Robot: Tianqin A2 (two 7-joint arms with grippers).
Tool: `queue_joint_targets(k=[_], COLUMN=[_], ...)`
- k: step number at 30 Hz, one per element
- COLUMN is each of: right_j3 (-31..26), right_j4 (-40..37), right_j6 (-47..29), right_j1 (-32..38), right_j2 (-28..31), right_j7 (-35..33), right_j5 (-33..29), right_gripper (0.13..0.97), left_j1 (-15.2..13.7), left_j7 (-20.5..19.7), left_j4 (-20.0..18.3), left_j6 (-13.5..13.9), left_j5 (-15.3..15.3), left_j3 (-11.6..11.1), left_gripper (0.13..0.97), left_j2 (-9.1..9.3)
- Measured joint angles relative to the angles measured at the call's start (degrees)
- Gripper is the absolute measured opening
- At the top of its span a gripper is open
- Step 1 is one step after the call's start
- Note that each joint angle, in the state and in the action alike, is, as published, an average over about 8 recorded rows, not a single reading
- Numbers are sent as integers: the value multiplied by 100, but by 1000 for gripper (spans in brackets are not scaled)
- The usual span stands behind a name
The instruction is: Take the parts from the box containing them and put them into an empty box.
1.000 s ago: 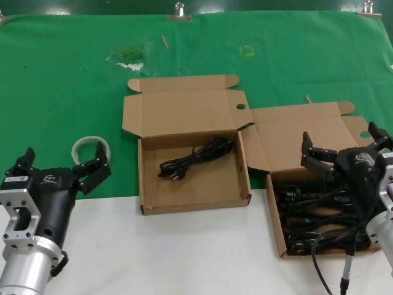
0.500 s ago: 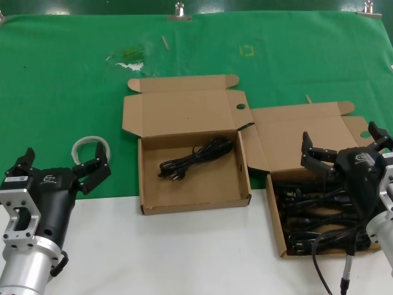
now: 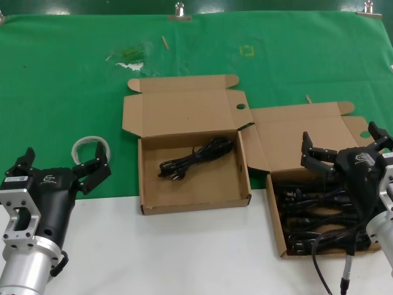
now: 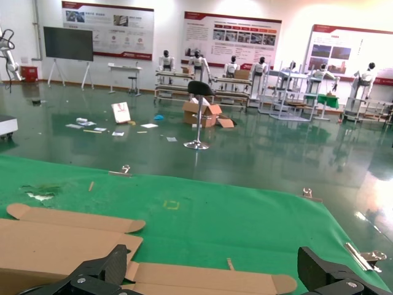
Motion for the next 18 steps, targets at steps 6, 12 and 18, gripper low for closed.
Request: queue_joint_targets(k=[6,12,18], right_j3=[0,0,0], right_j4=[0,0,0], right_j6=[0,0,0], right_j1=[0,0,0], right_j2=[0,0,0], right_j7=[0,0,0], right_j5=[0,0,0], right_gripper=[966,966,966], left_j1=[0,0,0], left_j7=[0,0,0], left_j4=[0,0,0], left_j6=[0,0,0], left_j5=[0,0,0], left_j3=[0,0,0], left_gripper=[966,966,966], left_j2=[0,0,0])
